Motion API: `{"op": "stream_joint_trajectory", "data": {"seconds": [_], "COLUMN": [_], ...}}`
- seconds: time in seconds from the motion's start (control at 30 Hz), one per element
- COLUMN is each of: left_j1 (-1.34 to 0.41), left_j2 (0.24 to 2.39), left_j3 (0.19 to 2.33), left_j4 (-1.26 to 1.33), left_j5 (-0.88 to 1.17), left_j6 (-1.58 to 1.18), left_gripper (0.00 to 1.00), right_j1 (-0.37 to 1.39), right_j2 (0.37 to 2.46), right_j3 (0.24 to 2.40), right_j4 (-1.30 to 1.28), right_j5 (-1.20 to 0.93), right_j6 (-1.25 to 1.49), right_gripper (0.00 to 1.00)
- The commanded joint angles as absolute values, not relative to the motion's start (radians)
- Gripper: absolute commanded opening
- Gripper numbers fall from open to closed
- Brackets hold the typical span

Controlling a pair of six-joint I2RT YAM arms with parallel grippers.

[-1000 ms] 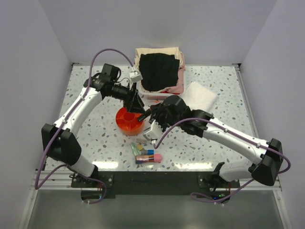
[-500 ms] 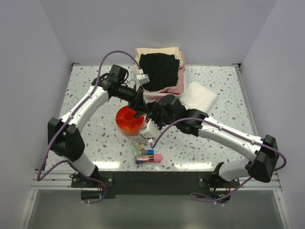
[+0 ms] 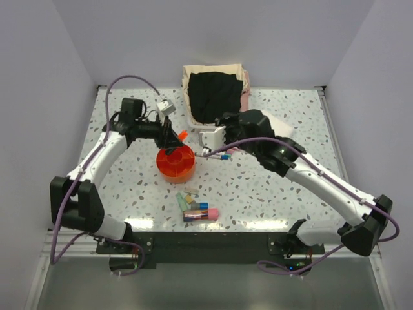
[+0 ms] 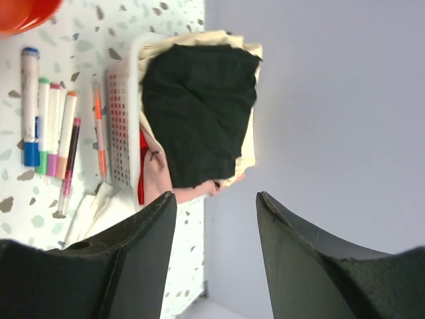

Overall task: Sort the stationery into containers
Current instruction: Place the pen in the storage box.

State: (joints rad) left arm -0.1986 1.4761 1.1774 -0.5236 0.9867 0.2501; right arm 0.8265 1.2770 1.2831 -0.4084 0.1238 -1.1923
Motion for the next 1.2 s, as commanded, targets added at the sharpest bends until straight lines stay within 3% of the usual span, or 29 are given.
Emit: {"op": "stream_joint_trajectory", "data": {"seconds": [0.0, 0.07, 0.27, 1.17], "left_j1": [-0.153, -0.153, -0.153, -0.106], "left_j2": [1.271, 1.249, 1.288, 1.37], "left_j3": [0.847, 0.71, 0.6, 0.423], "left_j4": [0.169, 0.454, 0.731, 0.95], "left_j5": [0.934, 0.901, 0.772, 0.603], "left_j6": [0.101, 0.008, -0.12, -0.138], "left_gripper": [0.0, 0.0, 0.0, 0.0], "right_j1": [0.818, 0.819, 0.819, 0.819], "right_j2": [1.224, 1.233, 1.278, 1.413], "right_j3": [1.313, 1.308, 1.339, 1.381], "right_j4": [-0.465, -0.46, -0.471, -0.48], "right_j5": [0.137, 0.149, 0.163, 0.153], "right_j6": [-0.917, -0.881, -0.822, -0.769], "right_gripper": [0.55, 0.56, 0.56, 0.55]}}
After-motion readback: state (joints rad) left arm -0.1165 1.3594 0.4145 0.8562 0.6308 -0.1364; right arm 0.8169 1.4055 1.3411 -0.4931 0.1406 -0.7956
